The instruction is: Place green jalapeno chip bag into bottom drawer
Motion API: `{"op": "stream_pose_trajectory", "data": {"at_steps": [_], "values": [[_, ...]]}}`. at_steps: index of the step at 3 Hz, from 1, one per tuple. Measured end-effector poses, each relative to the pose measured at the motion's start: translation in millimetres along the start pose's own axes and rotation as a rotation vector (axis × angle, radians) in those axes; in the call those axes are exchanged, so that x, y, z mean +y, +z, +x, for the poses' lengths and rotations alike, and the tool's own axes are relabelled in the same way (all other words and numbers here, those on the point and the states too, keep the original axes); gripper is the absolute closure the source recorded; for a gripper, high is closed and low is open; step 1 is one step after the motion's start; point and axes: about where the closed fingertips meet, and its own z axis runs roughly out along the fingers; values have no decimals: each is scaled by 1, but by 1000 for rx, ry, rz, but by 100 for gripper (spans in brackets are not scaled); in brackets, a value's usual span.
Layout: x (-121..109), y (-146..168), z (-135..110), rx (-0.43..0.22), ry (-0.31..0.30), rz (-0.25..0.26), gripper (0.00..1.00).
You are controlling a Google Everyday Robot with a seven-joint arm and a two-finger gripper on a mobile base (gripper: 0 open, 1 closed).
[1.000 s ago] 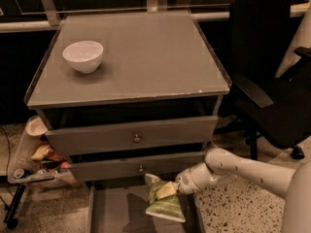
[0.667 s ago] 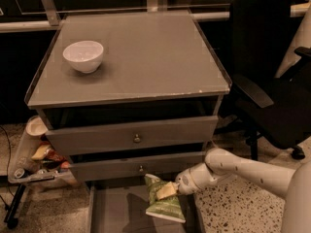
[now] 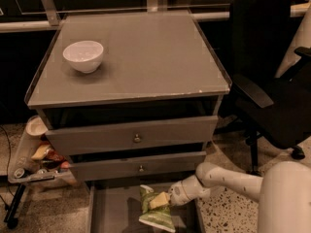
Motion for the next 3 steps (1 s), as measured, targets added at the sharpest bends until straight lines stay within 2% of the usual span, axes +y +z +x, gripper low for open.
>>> {"op": "stream_pose_trajectory", "data": {"at_steps": [1, 2, 3], "values": [[-31, 38, 5, 0, 56, -21, 100], [-33, 45, 6, 9, 59, -35, 100], [-49, 70, -10, -31, 81, -39, 100]]}}
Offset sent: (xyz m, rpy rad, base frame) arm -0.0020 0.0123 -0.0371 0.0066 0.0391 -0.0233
